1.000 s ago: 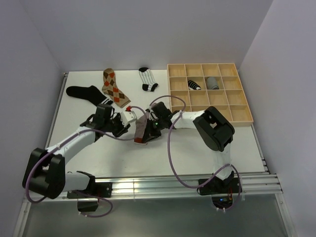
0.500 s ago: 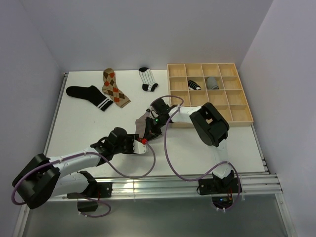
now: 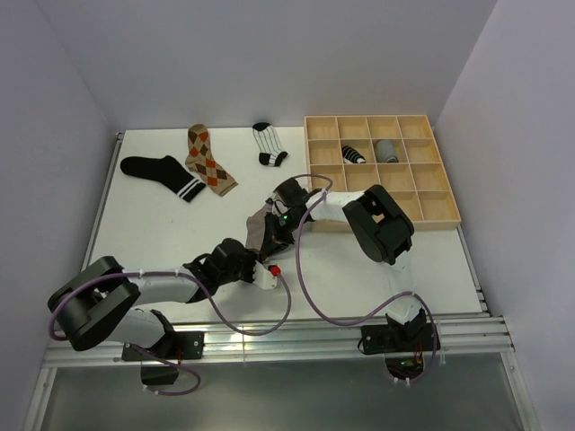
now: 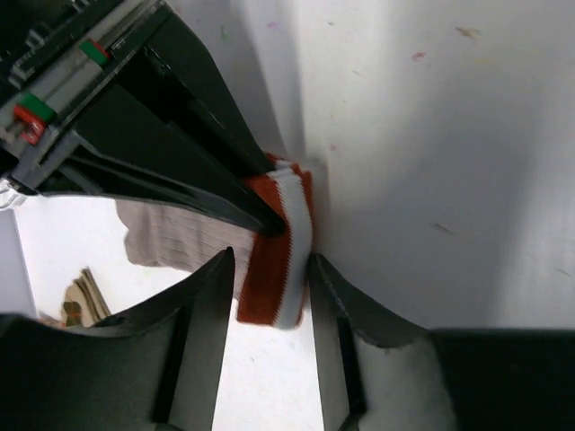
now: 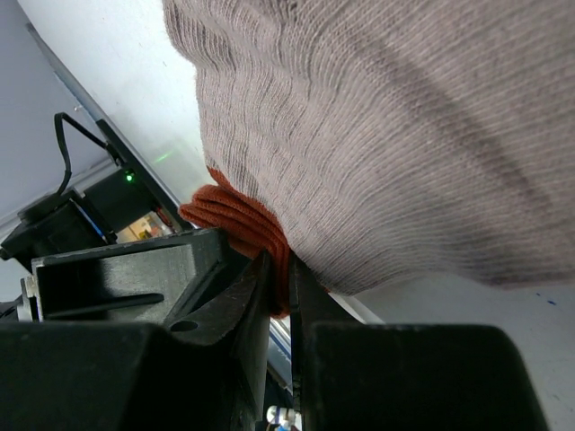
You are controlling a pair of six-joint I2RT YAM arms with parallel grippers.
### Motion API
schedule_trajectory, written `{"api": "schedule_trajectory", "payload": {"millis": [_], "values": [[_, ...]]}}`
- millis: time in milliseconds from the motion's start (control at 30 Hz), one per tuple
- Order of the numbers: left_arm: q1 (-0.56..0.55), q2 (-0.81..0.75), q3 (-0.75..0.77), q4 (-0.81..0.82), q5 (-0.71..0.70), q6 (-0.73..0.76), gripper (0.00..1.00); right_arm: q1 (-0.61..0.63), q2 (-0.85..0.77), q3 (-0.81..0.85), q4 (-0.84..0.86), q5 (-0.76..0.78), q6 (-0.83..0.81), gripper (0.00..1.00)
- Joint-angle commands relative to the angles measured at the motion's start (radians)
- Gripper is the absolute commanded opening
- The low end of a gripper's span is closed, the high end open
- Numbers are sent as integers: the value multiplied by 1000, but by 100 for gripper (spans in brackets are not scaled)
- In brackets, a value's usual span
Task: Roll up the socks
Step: Roll the sock at the center of the board.
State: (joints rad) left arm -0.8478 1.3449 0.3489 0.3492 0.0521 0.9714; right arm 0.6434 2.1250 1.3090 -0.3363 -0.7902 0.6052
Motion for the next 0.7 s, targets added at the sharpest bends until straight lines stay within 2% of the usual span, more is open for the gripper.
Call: {"api": "schedule_trajectory", "payload": {"millis": [0, 100, 233, 267, 400, 433, 500, 667], "values": [[-5, 78, 24, -22, -26, 27, 43, -4, 32, 12, -52, 74, -35, 0], [-5, 123, 36, -30, -37, 32, 35, -5, 32, 12, -55, 71, -42, 0], [-5, 149, 87, -122, -12, 6, 12, -5, 23, 4, -55, 71, -51, 0], [-5, 149, 103, -139, -2, 1, 10, -4, 16, 3, -53, 77, -54, 0], [0, 123, 185, -310, 101, -58, 1, -7, -66, -49, -4, 137, -38, 21], [13, 119, 211, -422, 141, -71, 0, -8, -88, -60, 19, 160, -33, 30], [33, 112, 287, -511, 254, -105, 0, -10, -158, -103, 69, 213, -13, 41], [124, 187, 502, -873, 438, -148, 0, -31, -337, -174, 131, 386, 5, 51]]}}
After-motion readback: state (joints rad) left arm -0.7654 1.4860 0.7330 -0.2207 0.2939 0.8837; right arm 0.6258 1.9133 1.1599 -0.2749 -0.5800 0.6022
